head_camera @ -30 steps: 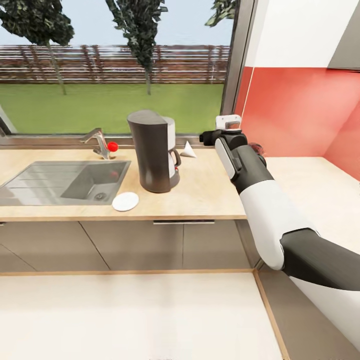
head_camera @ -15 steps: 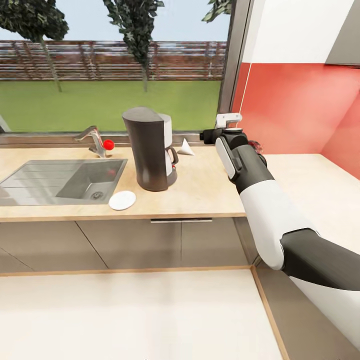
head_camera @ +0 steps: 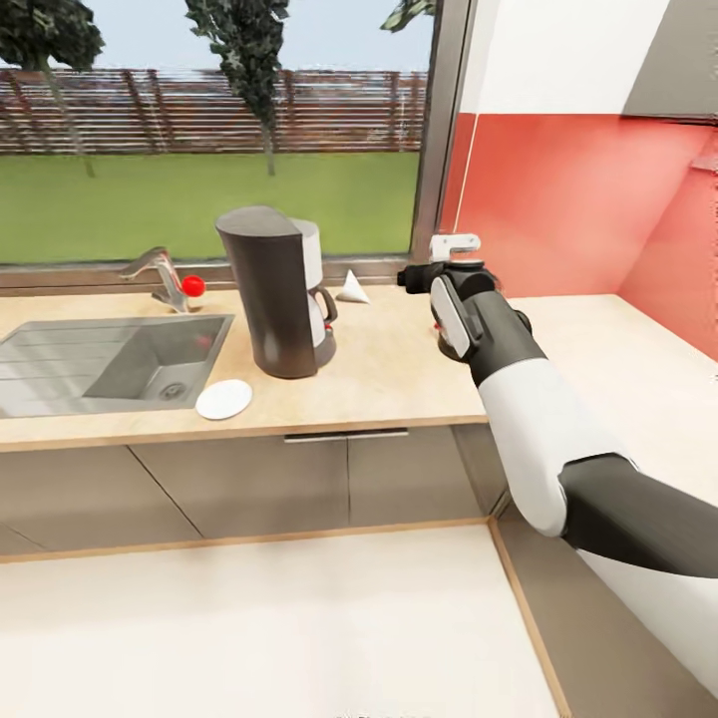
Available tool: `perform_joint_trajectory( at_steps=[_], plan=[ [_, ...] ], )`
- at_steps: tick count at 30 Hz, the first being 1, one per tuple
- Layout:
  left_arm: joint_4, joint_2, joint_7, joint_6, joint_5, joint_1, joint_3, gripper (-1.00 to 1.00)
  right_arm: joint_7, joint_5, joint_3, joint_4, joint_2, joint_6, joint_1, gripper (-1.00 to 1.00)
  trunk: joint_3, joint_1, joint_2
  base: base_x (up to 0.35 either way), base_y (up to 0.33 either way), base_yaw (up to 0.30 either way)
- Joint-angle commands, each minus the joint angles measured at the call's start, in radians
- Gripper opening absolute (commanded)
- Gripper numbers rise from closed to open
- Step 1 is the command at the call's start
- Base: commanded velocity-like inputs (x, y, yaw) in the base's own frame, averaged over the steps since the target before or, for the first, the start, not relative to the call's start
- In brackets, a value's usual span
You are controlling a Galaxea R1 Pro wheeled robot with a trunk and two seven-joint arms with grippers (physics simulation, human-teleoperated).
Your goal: Set up a coffee station on the kitchen countertop: keep the coffee maker on the countertop, move the bottle of coffee from the kitchen shelf to the counter next to the coffee maker, place a paper coffee filter on top of the coffee maker, put the saucer next to the coffee maker with the coffee cup on the saucer, and place the electric kettle next to the coffee maker.
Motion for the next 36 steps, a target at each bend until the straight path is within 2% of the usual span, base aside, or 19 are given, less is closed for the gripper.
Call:
perform_joint_trajectory(
  at_steps=[1,6,8,10,14,20,36],
  plan=[
    [-0.002,0.000,0.001,0.000,-0.007,0.001,0.008,1.00,-0.003,-0.005,0.000,0.008,0.000,0.001,-0.007,1.00,-0.003,0.001,-0.002,0.000,0.000,-0.109],
    [-0.003,0.000,0.001,0.000,-0.008,0.001,0.006,1.00,0.014,-0.015,-0.003,0.059,0.000,-0.019,-0.029,1.00,-0.011,0.001,-0.002,0.000,0.000,-0.102],
    [-0.003,0.000,0.001,0.000,-0.008,0.001,0.005,1.00,0.034,-0.042,-0.004,0.112,0.000,-0.051,-0.043,1.00,-0.014,0.001,-0.002,0.000,0.000,-0.094],
    [-0.002,0.000,0.001,0.000,-0.008,0.001,0.005,1.00,0.073,-0.086,-0.004,0.207,0.000,-0.101,-0.068,1.00,-0.018,0.001,-0.002,0.000,0.000,-0.091],
    [-0.002,0.000,0.001,0.000,-0.008,0.001,0.005,1.00,0.120,-0.117,-0.004,0.304,0.000,-0.164,-0.092,1.00,-0.024,0.001,-0.002,0.000,0.000,-0.088],
    [-0.002,-0.001,0.001,-0.001,-0.009,0.001,0.005,1.00,0.136,-0.125,-0.004,0.334,0.000,-0.192,-0.099,1.00,-0.034,0.001,-0.002,0.000,0.000,-0.087],
    [-0.002,-0.004,0.001,-0.003,-0.006,0.001,0.005,1.00,0.136,-0.122,-0.001,0.329,0.000,-0.200,-0.101,1.00,-0.060,0.001,-0.002,0.000,0.000,-0.086]
  ],
)
